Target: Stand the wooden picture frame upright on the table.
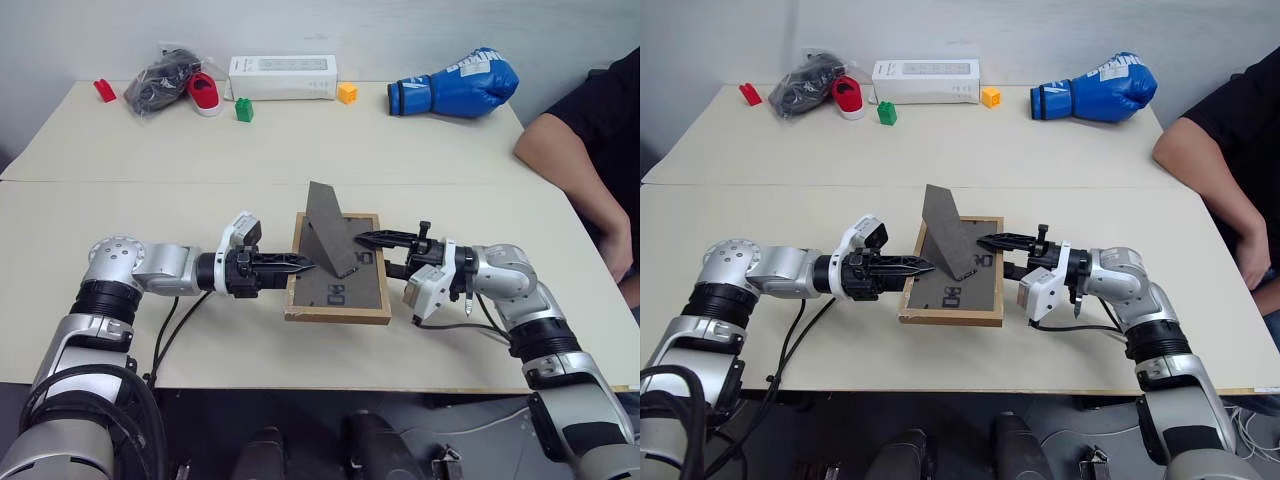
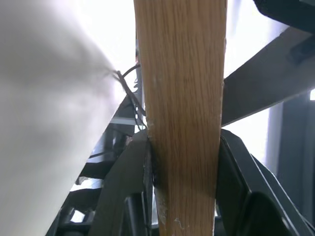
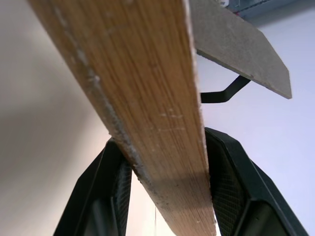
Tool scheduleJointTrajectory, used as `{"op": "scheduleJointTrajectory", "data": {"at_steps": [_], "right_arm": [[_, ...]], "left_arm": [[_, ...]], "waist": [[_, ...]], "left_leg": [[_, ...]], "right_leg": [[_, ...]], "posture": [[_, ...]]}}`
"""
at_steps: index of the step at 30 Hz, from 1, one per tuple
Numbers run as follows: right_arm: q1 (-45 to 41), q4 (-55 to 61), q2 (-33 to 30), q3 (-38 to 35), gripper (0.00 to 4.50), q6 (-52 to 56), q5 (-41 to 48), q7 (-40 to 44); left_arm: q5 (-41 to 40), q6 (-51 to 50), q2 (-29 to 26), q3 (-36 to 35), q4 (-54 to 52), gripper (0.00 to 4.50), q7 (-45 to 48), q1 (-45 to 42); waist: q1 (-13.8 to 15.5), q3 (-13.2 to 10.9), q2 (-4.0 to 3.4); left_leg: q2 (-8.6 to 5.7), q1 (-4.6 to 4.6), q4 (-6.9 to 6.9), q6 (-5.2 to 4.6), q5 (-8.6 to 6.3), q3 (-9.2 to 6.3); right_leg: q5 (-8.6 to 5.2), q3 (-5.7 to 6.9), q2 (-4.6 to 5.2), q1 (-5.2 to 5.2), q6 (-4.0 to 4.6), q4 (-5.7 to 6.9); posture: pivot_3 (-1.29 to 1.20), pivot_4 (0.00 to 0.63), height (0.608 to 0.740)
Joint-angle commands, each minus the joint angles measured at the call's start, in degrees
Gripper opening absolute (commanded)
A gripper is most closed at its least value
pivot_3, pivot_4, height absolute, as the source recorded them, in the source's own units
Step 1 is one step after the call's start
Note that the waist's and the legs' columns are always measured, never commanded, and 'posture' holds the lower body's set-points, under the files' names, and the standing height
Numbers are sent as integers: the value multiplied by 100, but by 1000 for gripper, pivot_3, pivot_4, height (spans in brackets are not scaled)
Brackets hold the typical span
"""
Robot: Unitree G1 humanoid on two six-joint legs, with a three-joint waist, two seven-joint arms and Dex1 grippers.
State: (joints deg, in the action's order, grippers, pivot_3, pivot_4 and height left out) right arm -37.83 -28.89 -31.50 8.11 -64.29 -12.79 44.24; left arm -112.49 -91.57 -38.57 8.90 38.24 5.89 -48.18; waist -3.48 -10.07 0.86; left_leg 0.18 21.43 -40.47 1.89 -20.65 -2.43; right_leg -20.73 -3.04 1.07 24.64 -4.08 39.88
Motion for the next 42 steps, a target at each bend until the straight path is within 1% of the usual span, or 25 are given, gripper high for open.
{"op": "scheduleJointTrajectory", "data": {"at_steps": [1, 2, 3, 4, 5, 6, 7, 9, 10, 11, 12, 13, 15, 17, 19, 20, 21, 24, 26, 28, 29, 35, 36, 39, 42], "right_arm": [[27, 423, 80, 134, 1684, 330, 763, -120], [33, 474, 76, 142, 1632, 456, 906, -93], [38, 522, 59, 149, 1510, 689, 1126, -4], [45, 572, 42, 157, 1359, 899, 1350, 88], [32, 600, 1, 184, 1353, 993, 1489, 178], [18, 602, -20, 176, 1353, 1219, 1732, 325], [11, 609, -34, 170, 1353, 1369, 1893, 427], [5, 608, 29, 108, 1339, 2117, 2468, 758], [-16, 602, 88, 49, 1334, 2576, 2782, 903], [-48, 598, 132, 2, 1334, 3219, 3094, 1084], [-68, 613, 154, -37, 1334, 3655, 3281, 1204], [-90, 607, 149, -79, 1334, 4507, 3593, 1380], [-192, 279, 150, -147, 1333, 5284, 3730, 1654], [-278, 57, 180, -219, 1333, 6020, 3796, 1712], [-413, -187, 273, -297, 1333, 6403, 3794, 1715], [-460, -321, 330, -305, 1333, 6274, 3686, 1731], [-500, -427, 371, -293, 1333, 6405, 3639, 1790], [-539, -692, 452, -250, 1333, 6637, 3473, 1934], [-523, -879, 519, -325, 1333, 6553, 3420, 1996], [-520, -974, 545, -445, 2048, 6238, 3352, 1992], [-523, -942, 529, -505, 2301, 6333, 3398, 2061], [-449, -751, 406, -833, 4353, 6276, 3413, 2157], [-408, -735, 318, -898, 4457, 6227, 3373, 2152], [-307, -645, 117, -1025, 4457, 6342, 3391, 2236], [-271, -435, 196, -1088, 4457, 6571, 3493, 2159]], "left_arm": [[65, 631, -99, -517, -1039, 1967, -390, 265], [133, 737, -152, -633, -1296, 2278, -433, 382], [420, 921, -237, -881, -1762, 2521, -315, 581], [830, 1193, -319, -1136, -2218, 2806, -115, 778], [1302, 1587, -384, -1397, -2619, 3132, 144, 983], [1975, 2190, -649, -1770, -3046, 3433, 953, 1305], [2439, 2604, -822, -2011, -3305, 3699, 1546, 1528], [3604, 3674, -1372, -2205, -3576, 4280, 3042, 2029], [4213, 4270, -1601, -2160, -3671, 4495, 3634, 2254], [4917, 5047, -1771, -2105, -3752, 4500, 4168, 2501], [5391, 5577, -1834, -2070, -3783, 4500, 4511, 2650], [5874, 6196, -1809, -2039, -3773, 4500, 4768, 2768], [6503, 7107, -1632, -2044, -3725, 4500, 5179, 2923], [6569, 7288, -1357, -2172, -3717, 4500, 5273, 2913], [7034, 7843, -1245, -2014, -3888, 4500, 5621, 3021], [7197, 8100, -1160, -1966, -3933, 4500, 5797, 3075], [7362, 8286, -1147, -1868, -4001, 4500, 6000, 3151], [7665, 8644, -1081, -1682, -4108, 4500, 6435, 3242], [7789, 8820, -969, -1644, -4034, 4500, 6544, 3202], [7885, 8856, -885, -1678, -3901, 4500, 6520, 3148], [7921, 8881, -851, -1703, -3833, 4500, 6522, 3128], [8005, 8879, -831, -1790, -3654, 4500, 6573, 3188], [8049, 8919, -825, -1799, -3570, 4500, 6570, 3194], [8159, 9056, -796, -1832, -3274, 4500, 6586, 3172], [8261, 9145, -766, -1823, -3057, 4500, 6687, 3165]], "waist": [[-25, 0, 0], [-33, 0, 0], [-65, 0, 0], [-90, 0, 0], [-114, 0, -1], [-120, 0, -1], [-143, 0, -2], [-165, -2, -5], [-160, -2, -6], [-143, -3, -8], [-121, -4, -11], [-82, -4, -12], [13, -2, -15], [120, -3, -15], [169, -3, -14], [167, -3, -14], [165, -3, -15], [159, -2, -15], [144, -2, -15], [132, -2, -14], [132, -2, -14], [89, -2, -14], [79, -2, -14], [61, -2, -14], [47, -2, -14]], "left_leg": [[-9, -2, 4, 1, 1, -21], [-12, -3, 9, 3, 2, -36], [-11, -3, 10, 5, 3, -38], [-12, -3, 16, 6, 3, -38], [-12, -3, 20, 7, 4, -39], [-12, -4, 33, 9, 5, -39], [-11, -5, 36, 10, 5, -40], [-11, -11, 58, 15, 8, -39], [-10, -13, 61, 17, 9, -41], [-11, -17, 63, 18, 9, -41], [-11, -20, 71, 19, 10, -41], [-14, -24, 73, 18, 10, -42], [-24, -24, 71, 13, 10, -45], [-31, -19, 70, 4, 9, -47], [-33, -11, 64, -8, 4, -48], [-33, -8, 63, -11, 3, -47], [-34, -8, 63, -14, 1, -43], [-36, -9, 65, -16, 0, -40], [-36, -11, 66, -16, 0, -40], [-36, -13, 66, -16, 0, -39], [-36, -13, 65, -16, 0, -40], [-36, -12, 66, -18, -1, -39], [-36, -12, 66, -18, -1, -39], [-36, -12, 67, -18, -1, -39], [-36, -12, 65, -19, -1, -39]], "right_leg": [[0, -6, 0, 3, 0, 1], [0, -9, -2, 4, 0, 2], [0, -9, -2, 4, 0, 1], [0, -11, -1, 7, 0, 1], [0, -11, -1, 6, 0, 0], [0, -11, 0, 5, 0, -3], [0, -11, 1, 4, 0, -4], [0, -15, -8, 4, 2, -7], [-1, -13, -9, 2, 2, -8], [-1, -14, -9, 1, 3, -11], [-2, -12, -9, -3, 5, -15], [-2, -11, -5, -11, 5, -20], [-2, -8, 7, -17, 5, -25], [-2, -4, 16, -17, 5, -27], [-1, -3, 21, -14, 3, -29], [-1, -3, 21, -12, 2, -30], [0, -5, 21, -11, 0, -29], [1, -5, 24, -11, 0, -28], [1, -5, 24, -12, 0, -25], [1, -5, 24, -12, 0, -21], [1, -4, 24, -12, 0, -20], [1, -4, 24, -11, -1, -20], [1, -4, 24, -11, -1, -19], [1, -3, 24, -11, -1, -19], [1, -3, 24, -12, -1, -21]], "posture": [[0, 150, 740], [0, 150, 740], [0, 150, 740], [0, 150, 740], [0, 150, 740], [0, 150, 740], [0, 150, 740], [0, 150, 740], [0, 150, 740], [0, 150, 740], [0, 150, 740], [0, 150, 740], [0, 150, 740], [0, 150, 740], [0, 150, 740], [0, 150, 740], [0, 150, 740], [0, 150, 740], [0, 150, 740], [0, 150, 740], [0, 150, 740], [0, 150, 740], [0, 150, 740], [0, 150, 740], [0, 150, 740]]}}
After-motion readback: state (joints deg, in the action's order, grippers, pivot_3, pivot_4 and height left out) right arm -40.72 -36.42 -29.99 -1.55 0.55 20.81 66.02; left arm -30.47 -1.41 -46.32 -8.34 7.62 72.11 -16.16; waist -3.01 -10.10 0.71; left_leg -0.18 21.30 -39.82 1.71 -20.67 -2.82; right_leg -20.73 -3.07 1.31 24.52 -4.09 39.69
